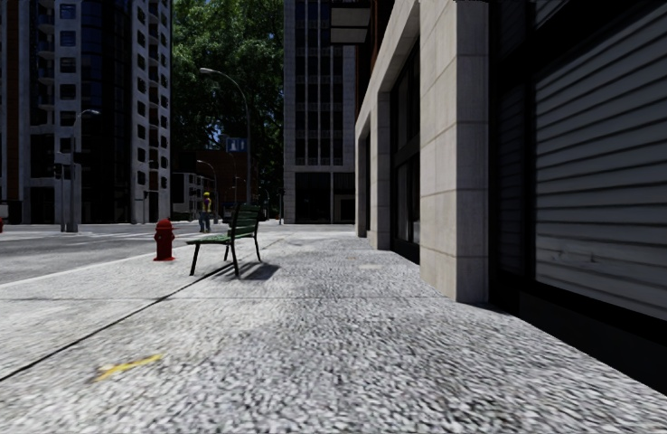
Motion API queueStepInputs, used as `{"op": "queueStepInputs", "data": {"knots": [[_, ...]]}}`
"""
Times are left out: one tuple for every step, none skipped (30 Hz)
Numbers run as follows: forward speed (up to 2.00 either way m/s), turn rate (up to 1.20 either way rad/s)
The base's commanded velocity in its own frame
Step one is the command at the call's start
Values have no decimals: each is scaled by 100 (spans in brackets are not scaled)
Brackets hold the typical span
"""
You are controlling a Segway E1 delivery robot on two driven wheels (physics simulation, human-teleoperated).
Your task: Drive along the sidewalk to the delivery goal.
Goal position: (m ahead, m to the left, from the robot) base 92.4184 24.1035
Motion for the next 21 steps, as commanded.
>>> {"op": "queueStepInputs", "data": {"knots": [[200,0],[200,0],[200,0],[200,0],[200,0],[200,0],[200,0],[200,0],[200,0],[200,0],[200,0],[200,0],[200,0],[200,0],[200,0],[200,0],[200,0],[200,0],[200,0],[200,0],[200,0]]}}
